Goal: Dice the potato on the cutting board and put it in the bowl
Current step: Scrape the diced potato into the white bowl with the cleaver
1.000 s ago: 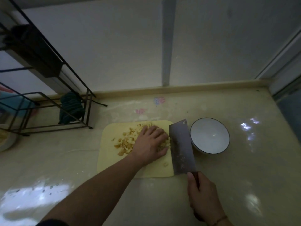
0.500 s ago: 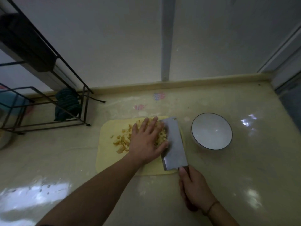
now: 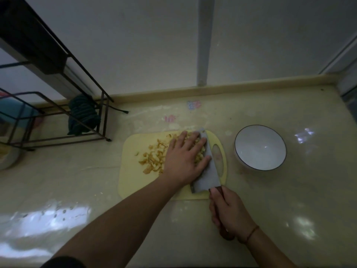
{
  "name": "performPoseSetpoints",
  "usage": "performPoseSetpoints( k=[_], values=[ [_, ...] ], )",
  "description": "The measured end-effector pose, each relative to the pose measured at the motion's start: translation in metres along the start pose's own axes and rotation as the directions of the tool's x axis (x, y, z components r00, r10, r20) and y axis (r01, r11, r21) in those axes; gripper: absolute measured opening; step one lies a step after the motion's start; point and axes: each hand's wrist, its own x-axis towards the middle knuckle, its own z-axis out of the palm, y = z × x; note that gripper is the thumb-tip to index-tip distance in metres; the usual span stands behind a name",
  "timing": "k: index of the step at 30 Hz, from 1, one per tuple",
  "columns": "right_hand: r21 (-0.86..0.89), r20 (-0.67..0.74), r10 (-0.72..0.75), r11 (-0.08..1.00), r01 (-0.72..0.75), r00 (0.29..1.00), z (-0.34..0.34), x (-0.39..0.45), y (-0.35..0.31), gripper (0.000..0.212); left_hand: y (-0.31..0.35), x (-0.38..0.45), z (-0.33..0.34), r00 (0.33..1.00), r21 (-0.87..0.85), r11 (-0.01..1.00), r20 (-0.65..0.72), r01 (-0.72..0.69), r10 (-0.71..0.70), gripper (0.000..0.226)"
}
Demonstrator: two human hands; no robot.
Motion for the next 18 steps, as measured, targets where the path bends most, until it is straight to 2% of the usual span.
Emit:
performPoseSetpoints(
  k=[10,18],
  values=[
    [0.193,0.085,0.092,0.975,-0.107,0.992,-0.014,-0.014,-0.004,0.032,0.019,-0.004,0.003,0.999,-0.111,0.993,-0.043,-0.035,0.03,0.061],
    [0.209,0.141,0.096,0.97,-0.124,0.985,-0.027,-0.02,-0.007,0.034,0.032,-0.006,0.004,0.998,-0.164,0.986,-0.059,-0.012,0.003,0.049]
  ],
)
